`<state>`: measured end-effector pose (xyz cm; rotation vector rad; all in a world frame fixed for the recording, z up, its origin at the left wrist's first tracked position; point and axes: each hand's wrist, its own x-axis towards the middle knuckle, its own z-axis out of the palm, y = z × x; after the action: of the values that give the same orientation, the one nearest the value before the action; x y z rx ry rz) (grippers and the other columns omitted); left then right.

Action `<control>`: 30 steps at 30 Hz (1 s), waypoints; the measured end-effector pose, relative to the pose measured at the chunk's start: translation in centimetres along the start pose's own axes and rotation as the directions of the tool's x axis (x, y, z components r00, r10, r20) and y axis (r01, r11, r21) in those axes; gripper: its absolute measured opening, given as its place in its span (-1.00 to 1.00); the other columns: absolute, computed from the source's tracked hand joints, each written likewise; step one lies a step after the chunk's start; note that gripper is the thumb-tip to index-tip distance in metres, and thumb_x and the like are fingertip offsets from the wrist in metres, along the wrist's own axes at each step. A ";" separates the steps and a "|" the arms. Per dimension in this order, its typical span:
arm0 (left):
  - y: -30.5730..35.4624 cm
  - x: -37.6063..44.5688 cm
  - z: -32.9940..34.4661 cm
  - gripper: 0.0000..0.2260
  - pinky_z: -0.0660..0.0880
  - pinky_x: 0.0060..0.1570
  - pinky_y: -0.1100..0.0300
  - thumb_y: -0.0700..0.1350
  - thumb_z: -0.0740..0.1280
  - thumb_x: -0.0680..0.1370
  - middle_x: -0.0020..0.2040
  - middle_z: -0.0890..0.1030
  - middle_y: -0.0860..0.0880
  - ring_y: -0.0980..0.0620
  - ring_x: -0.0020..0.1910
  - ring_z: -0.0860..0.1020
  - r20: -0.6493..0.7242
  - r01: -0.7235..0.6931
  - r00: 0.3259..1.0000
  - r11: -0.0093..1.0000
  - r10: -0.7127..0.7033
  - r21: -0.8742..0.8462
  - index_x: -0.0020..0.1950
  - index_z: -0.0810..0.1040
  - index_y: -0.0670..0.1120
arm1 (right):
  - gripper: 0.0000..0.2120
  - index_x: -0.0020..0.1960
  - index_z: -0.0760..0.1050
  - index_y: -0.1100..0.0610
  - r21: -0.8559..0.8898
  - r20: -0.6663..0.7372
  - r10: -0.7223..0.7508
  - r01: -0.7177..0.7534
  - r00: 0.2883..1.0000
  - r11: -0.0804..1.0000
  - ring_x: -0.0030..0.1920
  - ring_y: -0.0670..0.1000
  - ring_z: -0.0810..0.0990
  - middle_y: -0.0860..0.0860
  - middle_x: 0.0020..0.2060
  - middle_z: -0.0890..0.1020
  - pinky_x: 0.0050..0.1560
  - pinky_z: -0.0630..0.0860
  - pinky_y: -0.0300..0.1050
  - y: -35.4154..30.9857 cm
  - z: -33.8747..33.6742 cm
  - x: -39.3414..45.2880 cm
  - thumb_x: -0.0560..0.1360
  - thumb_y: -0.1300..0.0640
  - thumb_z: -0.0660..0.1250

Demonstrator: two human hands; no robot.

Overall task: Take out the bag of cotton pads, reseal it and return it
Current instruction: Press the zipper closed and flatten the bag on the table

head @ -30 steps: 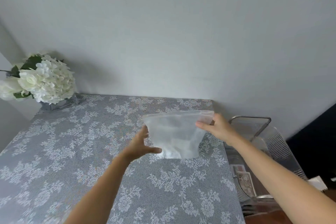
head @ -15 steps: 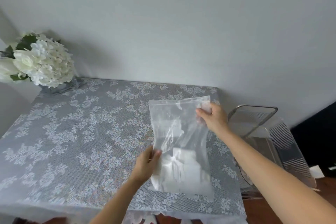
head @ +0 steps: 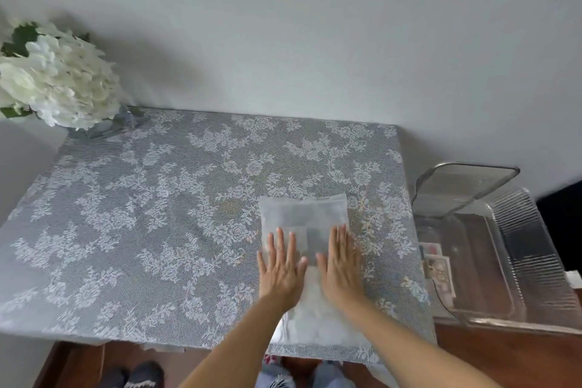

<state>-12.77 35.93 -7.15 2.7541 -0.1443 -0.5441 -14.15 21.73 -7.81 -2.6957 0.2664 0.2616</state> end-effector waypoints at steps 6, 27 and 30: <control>-1.0 0.6 1.6 -0.44 -0.46 0.35 -0.15 0.23 -0.22 0.58 0.49 -0.47 -0.06 -0.09 0.38 -0.55 0.055 0.077 0.995 0.995 -0.080 0.056 0.45 -0.46 0.11 | -0.40 0.51 -0.40 0.03 -0.067 0.050 0.027 -0.024 0.998 0.997 0.53 0.07 -0.34 0.04 0.52 -0.34 0.52 -0.26 0.14 1.4 1.6 0.3 0.60 -0.15 -0.21; 2.1 4.1 -0.5 -0.46 -0.29 0.48 -0.18 0.11 -0.16 0.63 0.54 -0.36 0.00 -0.04 0.50 -0.37 -0.103 0.021 0.994 1.000 -0.019 0.014 0.53 -0.32 0.02 | -0.39 0.54 -0.14 0.20 -0.230 -0.034 -0.126 0.115 0.991 0.966 0.55 0.13 -0.12 0.12 0.55 -0.08 0.51 -0.13 0.18 0.8 -0.6 5.6 0.61 -0.11 -0.16; 0.6 5.4 0.5 -0.47 -0.28 0.49 -0.16 0.15 -0.19 0.62 0.56 -0.31 0.03 -0.02 0.52 -0.33 -0.086 0.050 0.995 0.997 -0.044 0.063 0.54 -0.30 0.05 | -0.36 0.55 -0.19 0.17 -0.278 0.008 -0.106 0.104 0.994 0.955 0.56 0.10 -0.17 0.08 0.55 -0.13 0.51 -0.20 0.18 1.7 0.3 6.2 0.59 -0.17 -0.25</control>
<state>-8.02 34.40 -9.29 2.8447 -0.0785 -0.4419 -8.62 19.39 -10.13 -2.9779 0.0916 0.2757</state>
